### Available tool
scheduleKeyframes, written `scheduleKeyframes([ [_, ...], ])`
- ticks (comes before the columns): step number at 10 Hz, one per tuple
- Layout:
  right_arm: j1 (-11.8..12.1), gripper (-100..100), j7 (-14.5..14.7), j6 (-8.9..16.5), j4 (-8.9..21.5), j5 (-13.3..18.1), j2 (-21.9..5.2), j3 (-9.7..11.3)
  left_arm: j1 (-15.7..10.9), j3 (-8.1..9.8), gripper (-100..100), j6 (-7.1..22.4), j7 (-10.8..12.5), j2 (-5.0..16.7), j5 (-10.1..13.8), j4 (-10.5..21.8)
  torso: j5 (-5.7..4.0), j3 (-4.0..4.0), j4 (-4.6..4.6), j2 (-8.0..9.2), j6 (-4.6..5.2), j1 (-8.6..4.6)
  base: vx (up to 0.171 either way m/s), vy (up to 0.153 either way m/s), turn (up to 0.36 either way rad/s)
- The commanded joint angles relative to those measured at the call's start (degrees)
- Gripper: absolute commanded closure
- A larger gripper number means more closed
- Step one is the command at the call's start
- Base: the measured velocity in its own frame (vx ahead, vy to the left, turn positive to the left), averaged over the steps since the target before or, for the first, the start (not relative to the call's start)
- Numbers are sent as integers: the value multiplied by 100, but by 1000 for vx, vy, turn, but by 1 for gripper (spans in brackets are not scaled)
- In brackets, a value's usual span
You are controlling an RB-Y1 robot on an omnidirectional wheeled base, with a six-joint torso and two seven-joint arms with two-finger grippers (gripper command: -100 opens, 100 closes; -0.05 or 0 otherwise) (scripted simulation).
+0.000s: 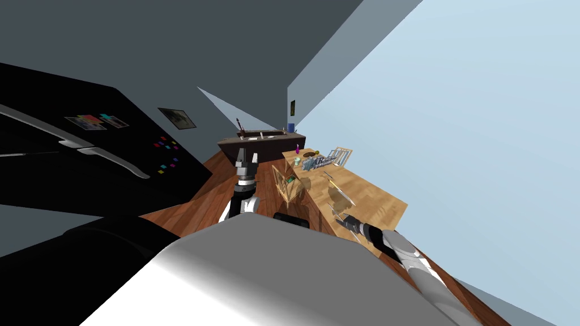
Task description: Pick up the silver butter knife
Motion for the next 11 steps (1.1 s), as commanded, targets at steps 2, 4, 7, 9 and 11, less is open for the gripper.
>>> scheduleKeyframes([
  [2, -35, -100, -49, -62, 193, 288, -128, -26, 0, 0, 0, 0, 0, 0, 0, 0, 0, 0, 0, 1, 1, 0, 12, 3, 25],
  [4, -33, -100, -97, -65, 167, 330, -148, -20, 0, 0, 0, 0, 0, 0, 0, 0, -1, 1, 1, 3, 0, -1, 3, 1, 13],
  [7, -2, -100, 51, 199, 313, 248, 23, 106, 0, 0, 0, 0, 0, 0, 0, 0, -2, 0, 0, -1, -1, -5, 25, -15, 48],
  [9, 19, -100, 38, 213, 294, 245, 37, 114, 0, 0, 0, 0, 0, 0, 0, 0, -3, -6, -2, -11, 0, -9, 31, -17, 22],
  [11, 14, 100, 56, 228, 307, 241, 41, 118, 0, 0, 0, 0, 0, 0, 0, 0, -1, 1, 0, 2, 1, -2, 0, 0, 0],
])
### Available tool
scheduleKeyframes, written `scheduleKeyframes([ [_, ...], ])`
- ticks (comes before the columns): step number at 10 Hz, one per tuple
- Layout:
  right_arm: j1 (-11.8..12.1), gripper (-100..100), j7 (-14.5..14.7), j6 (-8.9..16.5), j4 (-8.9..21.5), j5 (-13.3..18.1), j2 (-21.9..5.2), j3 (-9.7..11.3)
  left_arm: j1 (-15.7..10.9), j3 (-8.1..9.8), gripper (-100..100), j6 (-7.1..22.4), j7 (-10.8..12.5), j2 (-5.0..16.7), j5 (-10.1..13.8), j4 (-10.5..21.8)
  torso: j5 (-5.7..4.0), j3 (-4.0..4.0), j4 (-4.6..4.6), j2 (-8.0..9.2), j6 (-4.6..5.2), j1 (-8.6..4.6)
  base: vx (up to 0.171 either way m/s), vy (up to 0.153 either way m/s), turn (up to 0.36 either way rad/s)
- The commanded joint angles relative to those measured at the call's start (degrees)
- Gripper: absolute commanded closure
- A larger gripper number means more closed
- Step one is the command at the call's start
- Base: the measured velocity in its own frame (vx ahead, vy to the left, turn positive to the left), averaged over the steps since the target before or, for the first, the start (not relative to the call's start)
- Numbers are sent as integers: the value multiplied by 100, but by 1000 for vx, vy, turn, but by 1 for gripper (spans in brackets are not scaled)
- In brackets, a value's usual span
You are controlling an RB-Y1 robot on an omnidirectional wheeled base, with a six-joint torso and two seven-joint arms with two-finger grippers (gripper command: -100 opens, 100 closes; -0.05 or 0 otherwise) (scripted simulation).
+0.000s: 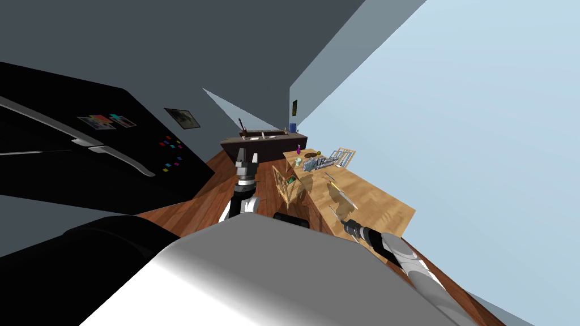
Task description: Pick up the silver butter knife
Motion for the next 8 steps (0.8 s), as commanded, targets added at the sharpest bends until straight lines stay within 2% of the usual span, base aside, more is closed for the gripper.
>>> scheduleKeyframes([
  [1, 0, 100, 0, 0, 0, 0, 0, 0, 0, 0, 0, 0, 0, 0, 0, 0, 0, 0, 0, 0, 0, 0, 0, 0, 0],
  [3, -6, 100, 12, 14, -7, 3, -8, -3, 0, 0, 0, 0, 0, 0, 0, 0, -8, -5, -6, -5, 2, -8, 0, 0, 0],
  [4, -6, 0, 12, 12, -7, 3, -7, -3, 0, 0, 0, 0, 0, 0, 0, 0, -8, -6, -6, -5, 2, -8, 0, 0, 0],
  [5, -32, 100, -79, -170, -64, 54, -103, -69, 0, 0, 0, 0, 0, 0, 0, 0, -7, -6, -6, -6, 3, -7, -34, 10, -77],
  [6, -41, 100, -117, -237, -98, 77, -147, -100, 0, 0, 0, 0, 0, 0, 0, 0, -3, 0, -4, 6, 8, -4, -52, 19, -74],
  [7, -31, 100, -82, -170, -76, 55, -112, -79, 0, 0, 0, 0, 0, 0, 0, 0, -3, 6, -2, 15, 9, -1, -23, 8, -16],
  [8, -31, 0, -80, -194, -69, 56, -119, -85, 0, 0, 0, 0, 0, 0, 0, 0, -5, 3, -2, 9, 5, -2, 0, 0, 0],
])
